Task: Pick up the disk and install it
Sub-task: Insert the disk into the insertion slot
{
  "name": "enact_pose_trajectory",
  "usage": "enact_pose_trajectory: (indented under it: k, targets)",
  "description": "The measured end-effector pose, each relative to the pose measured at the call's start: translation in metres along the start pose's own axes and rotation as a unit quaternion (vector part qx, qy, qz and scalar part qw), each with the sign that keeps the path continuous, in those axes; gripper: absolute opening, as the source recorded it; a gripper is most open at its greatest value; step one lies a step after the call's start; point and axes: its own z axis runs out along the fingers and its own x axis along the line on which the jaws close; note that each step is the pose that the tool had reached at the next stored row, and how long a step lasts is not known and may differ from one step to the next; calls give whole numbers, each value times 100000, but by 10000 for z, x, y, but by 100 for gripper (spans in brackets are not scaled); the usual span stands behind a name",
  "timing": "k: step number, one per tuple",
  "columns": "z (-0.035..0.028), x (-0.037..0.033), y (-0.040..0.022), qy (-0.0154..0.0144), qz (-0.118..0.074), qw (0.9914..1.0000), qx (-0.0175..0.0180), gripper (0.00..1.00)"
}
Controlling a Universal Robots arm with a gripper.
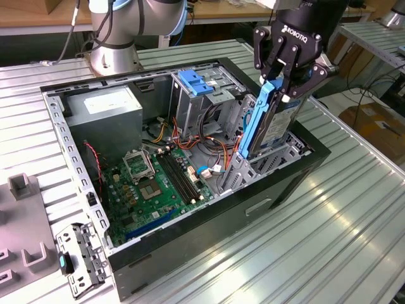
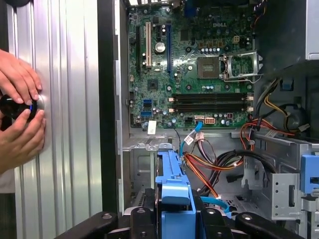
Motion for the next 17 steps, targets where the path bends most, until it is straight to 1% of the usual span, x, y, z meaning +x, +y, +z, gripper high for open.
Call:
enact_pose_trajectory:
  k: [3,5,6,7,13,14,17]
  targets:
    - [1,-1,-27,0,2,100000,-1,37]
    - [6,-1,-37,120,-1,100000,21,38]
    - [13,-2,-37,146,10,100000,110,45]
    - [30,-2,-37,132,6,100000,172,45]
    - [142,5,-33,129,5,100000,177,45]
    - [159,9,-34,131,-2,100000,180,43]
    - [217,19,-36,131,-10,100000,181,24]
